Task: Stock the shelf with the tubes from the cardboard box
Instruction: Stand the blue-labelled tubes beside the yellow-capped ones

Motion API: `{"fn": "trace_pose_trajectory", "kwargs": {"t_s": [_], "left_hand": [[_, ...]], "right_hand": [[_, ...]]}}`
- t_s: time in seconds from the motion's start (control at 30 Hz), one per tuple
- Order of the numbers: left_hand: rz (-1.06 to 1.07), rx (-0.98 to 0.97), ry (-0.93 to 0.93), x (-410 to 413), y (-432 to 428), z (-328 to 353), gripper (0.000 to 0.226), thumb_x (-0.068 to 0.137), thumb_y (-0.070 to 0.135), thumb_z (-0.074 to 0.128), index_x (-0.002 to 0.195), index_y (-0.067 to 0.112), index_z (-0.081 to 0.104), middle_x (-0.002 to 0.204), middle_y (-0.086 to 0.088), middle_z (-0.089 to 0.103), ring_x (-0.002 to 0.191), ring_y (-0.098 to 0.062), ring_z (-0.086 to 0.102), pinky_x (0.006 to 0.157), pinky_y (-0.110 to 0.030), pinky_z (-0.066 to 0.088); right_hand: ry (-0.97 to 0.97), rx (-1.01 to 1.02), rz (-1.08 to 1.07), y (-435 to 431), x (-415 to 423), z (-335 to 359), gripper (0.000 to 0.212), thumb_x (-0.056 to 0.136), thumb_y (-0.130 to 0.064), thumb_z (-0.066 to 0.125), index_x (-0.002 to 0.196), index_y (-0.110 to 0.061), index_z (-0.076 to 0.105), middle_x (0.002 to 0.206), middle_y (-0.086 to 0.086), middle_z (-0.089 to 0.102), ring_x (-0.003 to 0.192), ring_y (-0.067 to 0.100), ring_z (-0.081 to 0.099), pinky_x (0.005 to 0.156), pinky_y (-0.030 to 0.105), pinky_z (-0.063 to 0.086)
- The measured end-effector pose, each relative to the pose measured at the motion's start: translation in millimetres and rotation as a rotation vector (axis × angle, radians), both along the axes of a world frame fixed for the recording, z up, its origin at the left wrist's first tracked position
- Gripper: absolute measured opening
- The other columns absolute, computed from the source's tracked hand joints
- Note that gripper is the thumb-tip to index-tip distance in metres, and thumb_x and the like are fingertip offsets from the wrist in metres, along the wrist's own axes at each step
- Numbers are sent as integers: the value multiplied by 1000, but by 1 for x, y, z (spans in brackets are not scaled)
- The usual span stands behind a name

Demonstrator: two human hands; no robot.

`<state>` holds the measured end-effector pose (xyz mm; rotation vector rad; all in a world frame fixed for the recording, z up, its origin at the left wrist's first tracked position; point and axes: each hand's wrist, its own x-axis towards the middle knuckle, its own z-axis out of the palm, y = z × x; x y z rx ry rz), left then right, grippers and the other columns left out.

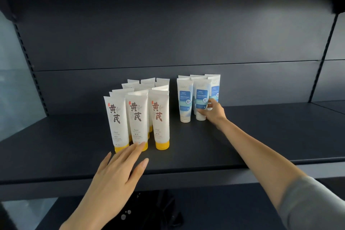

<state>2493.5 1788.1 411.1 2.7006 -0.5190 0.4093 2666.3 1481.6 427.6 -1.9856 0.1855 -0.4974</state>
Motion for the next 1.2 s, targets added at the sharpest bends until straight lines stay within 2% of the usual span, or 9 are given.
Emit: {"fn": "trace_pose_trajectory", "kwargs": {"t_s": [0.13,0.2,0.27,0.33,0.47,0.67,0.8,0.93,1.2], "left_hand": [[-5,37,-30,2,-2,3,78,70,71,-11,143,48,6,139,35,10,130,15,4,115,-28,9],[-8,76,-96,2,-2,6,73,82,67,-1,143,38,28,139,26,34,132,3,32,110,-35,27],[-26,107,-213,1,-1,10,60,95,56,14,132,25,49,123,10,62,114,-12,60,91,-42,46],[-3,135,-240,0,-1,14,54,97,49,18,126,21,54,115,4,68,104,-17,66,83,-44,51],[13,120,-222,2,0,18,64,96,54,13,127,19,56,119,2,66,109,-20,64,86,-49,50],[-31,92,-193,7,-12,19,75,86,65,8,140,25,41,141,4,49,132,-18,44,103,-50,41],[-94,30,-196,-2,-32,21,80,80,64,1,146,29,30,151,6,34,140,-15,29,113,-44,25],[-173,3,-179,-9,-54,21,84,76,66,-3,148,30,23,154,6,26,142,-14,24,114,-40,24],[-301,0,-217,-25,-101,12,73,87,59,13,143,19,39,145,-5,44,131,-25,44,103,-50,39]], "right_hand": [[26,-9,-9,3,-2,1,50,84,-16,70,128,-9,48,129,10,54,118,24,52,90,31,44],[42,-41,-19,2,-7,3,52,85,-18,70,129,-8,46,132,11,51,119,24,51,92,32,44],[46,-130,-48,-1,-13,5,54,87,-23,66,133,-7,42,137,12,42,122,27,48,93,32,42],[48,-245,-83,-6,-22,7,54,91,-29,61,137,-10,39,141,11,34,124,28,45,93,35,42],[55,-547,-129,-20,-52,13,56,96,-40,48,144,-15,33,148,8,28,136,28,29,100,43,38],[101,-818,-170,-32,-123,19,68,96,-55,32,151,-20,16,159,2,14,147,22,7,117,53,12],[163,-888,-198,-40,-178,17,70,95,-59,27,152,-24,9,160,-3,7,148,19,2,118,52,6],[208,-910,-261,-48,-232,9,71,93,-60,25,152,-26,6,160,-6,4,148,15,-2,119,49,1],[289,-960,-383,-79,-324,-11,83,81,-76,1,151,-32,1,160,-10,1,147,13,-4,119,47,1]]}}
